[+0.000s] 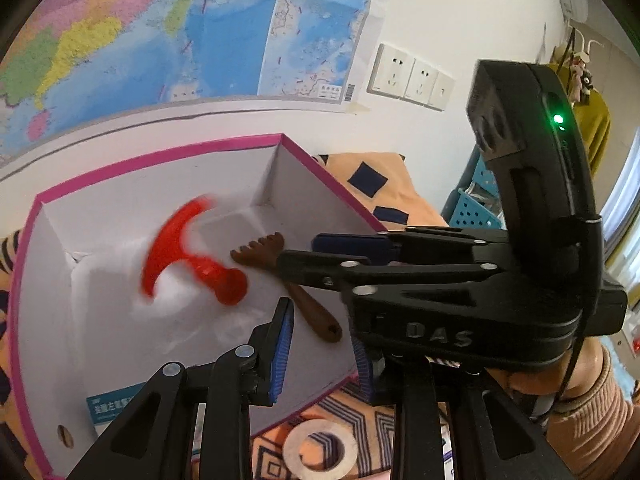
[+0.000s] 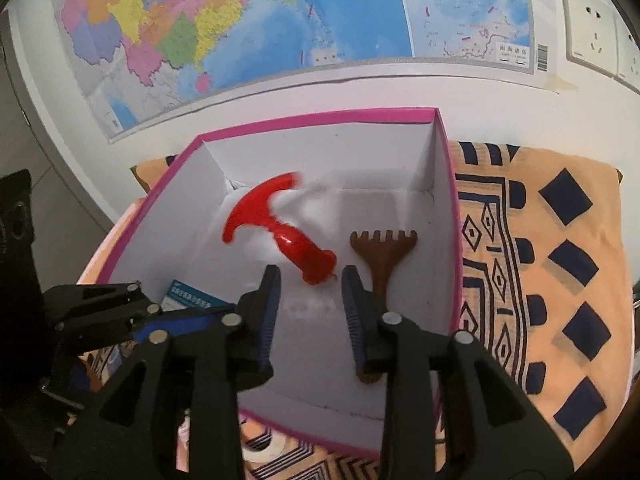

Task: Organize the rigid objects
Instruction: 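Carry the red corkscrew into the pink box and open the right gripper, then move the right gripper to the white tube with blue label and grasp it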

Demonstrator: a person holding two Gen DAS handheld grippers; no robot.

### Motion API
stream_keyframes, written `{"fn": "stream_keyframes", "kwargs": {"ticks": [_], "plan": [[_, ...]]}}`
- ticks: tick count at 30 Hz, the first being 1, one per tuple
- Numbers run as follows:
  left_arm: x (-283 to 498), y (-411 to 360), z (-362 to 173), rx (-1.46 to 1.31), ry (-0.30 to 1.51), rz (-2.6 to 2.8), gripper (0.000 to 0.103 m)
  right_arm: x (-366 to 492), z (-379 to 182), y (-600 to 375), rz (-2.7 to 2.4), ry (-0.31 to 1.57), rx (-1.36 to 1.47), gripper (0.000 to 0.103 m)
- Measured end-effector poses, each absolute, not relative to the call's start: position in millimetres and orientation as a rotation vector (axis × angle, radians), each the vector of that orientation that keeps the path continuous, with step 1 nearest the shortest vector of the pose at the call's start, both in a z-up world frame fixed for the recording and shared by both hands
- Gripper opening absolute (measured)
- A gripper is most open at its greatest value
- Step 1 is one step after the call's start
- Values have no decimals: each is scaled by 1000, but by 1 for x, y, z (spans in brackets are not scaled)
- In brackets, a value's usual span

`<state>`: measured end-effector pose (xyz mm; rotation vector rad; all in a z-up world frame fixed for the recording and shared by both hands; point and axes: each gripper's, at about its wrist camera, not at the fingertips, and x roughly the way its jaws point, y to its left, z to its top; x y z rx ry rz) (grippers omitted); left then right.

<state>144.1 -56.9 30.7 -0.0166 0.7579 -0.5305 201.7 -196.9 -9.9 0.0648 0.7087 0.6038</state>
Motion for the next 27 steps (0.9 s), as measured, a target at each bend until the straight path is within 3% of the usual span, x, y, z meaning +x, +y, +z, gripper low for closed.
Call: {"fn": "stream_keyframes", "kwargs": {"ticks": [9,16,27], "plan": [[113,-32,33,-9,690,-489,30,158,-8,-226,656,653,146,34],[79,-24,39,-17,634,-514,38,119,-11,-250,706,628,216,37],[40,-37,6,-34,709,-595,38,82,-71,-264,700,781,241,38]]}}
